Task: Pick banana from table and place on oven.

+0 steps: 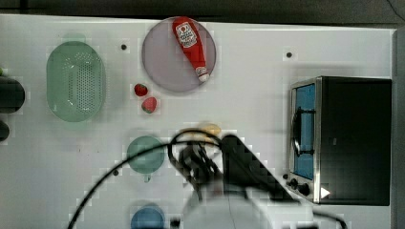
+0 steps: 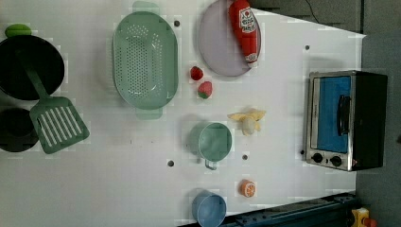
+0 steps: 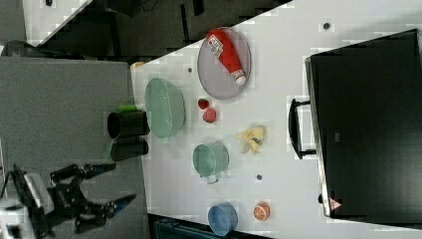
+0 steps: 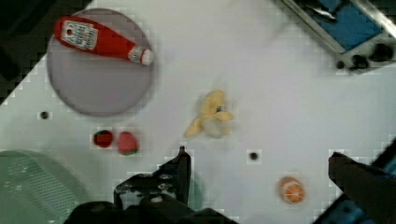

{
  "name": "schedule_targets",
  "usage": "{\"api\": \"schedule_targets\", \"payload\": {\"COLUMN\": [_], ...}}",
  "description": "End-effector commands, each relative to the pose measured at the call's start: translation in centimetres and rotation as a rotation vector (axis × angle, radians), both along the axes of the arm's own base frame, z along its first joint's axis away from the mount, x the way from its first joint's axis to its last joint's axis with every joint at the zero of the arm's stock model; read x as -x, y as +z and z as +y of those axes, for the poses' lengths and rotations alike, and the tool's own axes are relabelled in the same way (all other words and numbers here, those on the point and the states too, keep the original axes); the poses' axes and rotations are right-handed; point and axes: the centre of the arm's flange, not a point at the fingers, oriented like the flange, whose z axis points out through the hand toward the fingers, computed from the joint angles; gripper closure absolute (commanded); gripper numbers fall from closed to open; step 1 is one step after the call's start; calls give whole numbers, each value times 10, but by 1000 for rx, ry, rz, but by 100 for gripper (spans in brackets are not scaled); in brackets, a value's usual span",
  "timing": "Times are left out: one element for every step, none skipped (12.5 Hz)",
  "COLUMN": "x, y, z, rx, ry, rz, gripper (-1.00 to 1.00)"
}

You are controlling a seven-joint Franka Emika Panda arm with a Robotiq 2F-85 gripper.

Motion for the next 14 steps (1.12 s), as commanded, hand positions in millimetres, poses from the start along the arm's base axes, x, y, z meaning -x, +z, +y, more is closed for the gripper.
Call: {"api": "schedule_targets", "payload": {"x": [-51,-61,-71,-79,-86,-91,-93,-94,-92,-90,-87,-84,-82,-81], "y": [-112,-135,-161,-188,-215,-243,-270,-297,-321,-343,-362,-379,-395,-410], "z": [-4,-3,-2,-2,-3,-4,-4,-5,-4,-3,-2,1,3,6], "rx": [-12,-13,-15,-17,-20,-23,-26,-29,-31,-33,-36,-38,-41,-44], "ry": [20,24,28,30,29,29,29,29,30,31,34,37,40,45], "rz": [183,181,179,178,172,170,166,160,156,150,151,156,164,180], "gripper": [-100,-100,-100,-100,-100,-100,-100,-100,-100,-100,-100,-100,-100,-100]}}
